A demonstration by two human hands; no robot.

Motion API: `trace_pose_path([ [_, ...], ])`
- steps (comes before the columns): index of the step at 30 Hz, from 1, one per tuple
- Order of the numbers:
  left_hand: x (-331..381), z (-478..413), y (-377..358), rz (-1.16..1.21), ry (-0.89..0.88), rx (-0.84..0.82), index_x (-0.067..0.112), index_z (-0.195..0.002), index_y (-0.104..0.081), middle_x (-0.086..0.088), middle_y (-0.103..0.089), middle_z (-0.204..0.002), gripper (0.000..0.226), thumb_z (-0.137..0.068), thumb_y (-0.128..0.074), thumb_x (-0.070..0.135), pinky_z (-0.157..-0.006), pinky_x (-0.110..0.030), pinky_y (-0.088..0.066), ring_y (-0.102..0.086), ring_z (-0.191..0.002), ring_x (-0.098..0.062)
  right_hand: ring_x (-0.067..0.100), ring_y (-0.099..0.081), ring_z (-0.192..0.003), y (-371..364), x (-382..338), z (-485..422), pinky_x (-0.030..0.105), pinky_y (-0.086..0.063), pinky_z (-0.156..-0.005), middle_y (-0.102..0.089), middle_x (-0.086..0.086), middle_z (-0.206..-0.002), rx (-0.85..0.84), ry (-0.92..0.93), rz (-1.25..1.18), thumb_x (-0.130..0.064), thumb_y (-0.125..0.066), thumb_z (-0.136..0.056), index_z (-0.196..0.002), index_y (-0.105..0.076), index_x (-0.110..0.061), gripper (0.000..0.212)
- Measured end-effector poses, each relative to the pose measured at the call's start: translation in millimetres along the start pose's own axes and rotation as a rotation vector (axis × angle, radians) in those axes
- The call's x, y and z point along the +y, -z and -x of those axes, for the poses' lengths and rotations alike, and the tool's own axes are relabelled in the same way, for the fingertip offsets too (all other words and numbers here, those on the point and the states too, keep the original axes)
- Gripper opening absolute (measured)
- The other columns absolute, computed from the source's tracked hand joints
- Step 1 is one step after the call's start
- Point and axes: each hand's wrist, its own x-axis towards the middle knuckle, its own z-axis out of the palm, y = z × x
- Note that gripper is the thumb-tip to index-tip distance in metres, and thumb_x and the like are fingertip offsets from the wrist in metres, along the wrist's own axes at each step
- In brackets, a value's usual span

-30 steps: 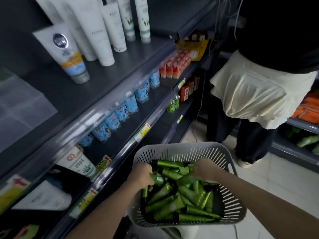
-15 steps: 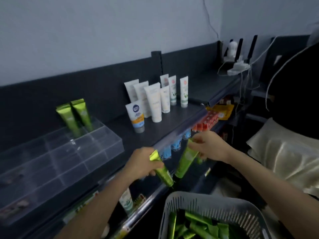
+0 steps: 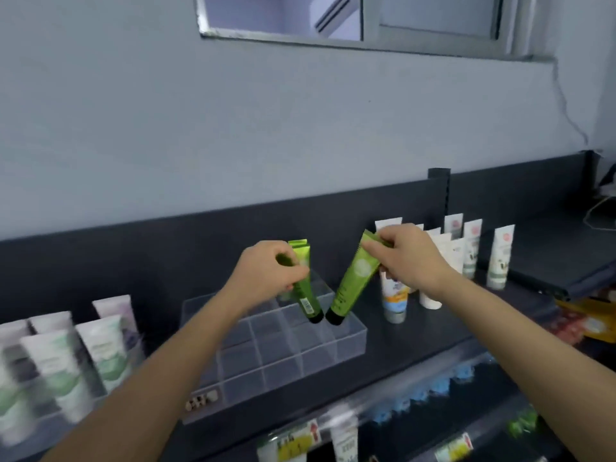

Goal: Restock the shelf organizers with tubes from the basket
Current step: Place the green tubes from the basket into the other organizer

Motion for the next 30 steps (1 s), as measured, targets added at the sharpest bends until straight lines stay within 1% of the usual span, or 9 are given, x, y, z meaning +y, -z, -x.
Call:
trace_pose_path([
  [3,-19,-17,29,-0.187,-0.011,0.018,0.015,-0.072,-0.068,0.007,-0.067,-0.069,0.005,-0.074,-0.064,0.018,-0.066,-0.024,-0.051,-0.065,-0.068,-0.01,0.016,-0.059,-0.043,-31,-21,-31,0.021,-0.043,-0.046,-0.06,0.007,-0.055,-0.068,0.05,-0.013,-0.028,-0.055,-0.092,-0.067,-0.058,0.001,0.039],
  [7,-50,-47,61,-0.391,0.047,-0.076,0.016,-0.087,-0.071,0.005,-0.068,-0.086,0.014,-0.079,-0.059,0.013,-0.069,-0.024,-0.047,-0.061,-0.079,-0.013,0.03,-0.061,-0.064,-70,-44,-68,0.035,-0.048,-0.067,-0.063,0.02,-0.067,-0.118,0.135,0.04,-0.029,-0.056,-0.092,-0.071,-0.059,0.006,0.041],
  [10,-74,-68,72,-0.562,0.029,-0.126,0.018,-0.106,-0.068,0.0,-0.064,-0.111,0.028,-0.084,-0.054,0.01,-0.076,-0.022,-0.042,-0.058,-0.096,-0.018,0.024,-0.048,-0.061,-97,-55,-93,0.033,-0.031,-0.06,-0.05,0.011,-0.061,-0.131,0.19,0.102,-0.028,-0.057,-0.091,-0.06,-0.049,-0.003,0.041],
  [12,-93,-82,74,-0.649,0.015,-0.163,0.017,-0.114,-0.066,-0.001,-0.061,-0.122,0.035,-0.085,-0.05,0.006,-0.087,-0.026,-0.044,-0.057,-0.109,-0.021,0.02,-0.044,-0.06,-117,-58,-107,0.032,-0.028,-0.056,-0.044,0.004,-0.057,-0.148,0.208,0.117,-0.026,-0.057,-0.091,-0.055,-0.042,-0.01,0.042],
  [15,-120,-99,70,-0.753,0.009,-0.182,0.022,-0.133,-0.052,-0.005,-0.053,-0.136,0.054,-0.084,-0.047,-0.001,-0.097,-0.038,-0.046,-0.052,-0.121,-0.026,0.019,-0.049,-0.064,-150,-57,-122,0.031,-0.038,-0.06,-0.05,0.0,-0.06,-0.199,0.227,0.146,-0.027,-0.059,-0.09,-0.057,-0.046,-0.017,0.037],
  [17,-132,-105,67,-0.761,0.044,-0.167,0.023,-0.137,-0.044,-0.008,-0.053,-0.134,0.059,-0.085,-0.047,-0.003,-0.09,-0.042,-0.05,-0.054,-0.115,-0.03,0.02,-0.057,-0.075,-171,-54,-129,0.034,-0.049,-0.071,-0.063,0.002,-0.074,-0.248,0.246,0.178,-0.028,-0.059,-0.09,-0.069,-0.061,-0.017,0.024],
  [19,-139,-107,63,-0.764,0.074,-0.156,0.014,-0.126,-0.044,-0.014,-0.057,-0.116,0.045,-0.085,-0.046,-0.004,-0.075,-0.043,-0.052,-0.059,-0.096,-0.032,0.023,-0.062,-0.082,-187,-50,-136,0.039,-0.052,-0.077,-0.069,0.005,-0.086,-0.27,0.252,0.185,-0.028,-0.059,-0.091,-0.084,-0.07,-0.014,0.019],
  [22,-153,-115,60,-0.808,0.087,-0.134,0.01,-0.094,-0.04,-0.013,-0.053,-0.093,0.018,-0.085,-0.045,-0.005,-0.06,-0.039,-0.044,-0.056,-0.078,-0.032,0.027,-0.062,-0.086,-207,-46,-145,0.04,-0.052,-0.08,-0.07,0.009,-0.091,-0.298,0.251,0.212,-0.026,-0.06,-0.09,-0.09,-0.071,-0.01,0.019],
  [30,-190,-133,45,-0.752,0.105,-0.161,0.014,-0.073,-0.04,-0.011,-0.055,-0.084,0.025,-0.083,-0.046,-0.007,-0.054,-0.035,-0.044,-0.058,-0.071,-0.029,0.032,-0.062,-0.087,-237,-43,-162,0.035,-0.052,-0.076,-0.068,0.013,-0.09,-0.414,0.281,0.31,-0.016,-0.062,-0.087,-0.087,-0.07,-0.007,0.011],
])
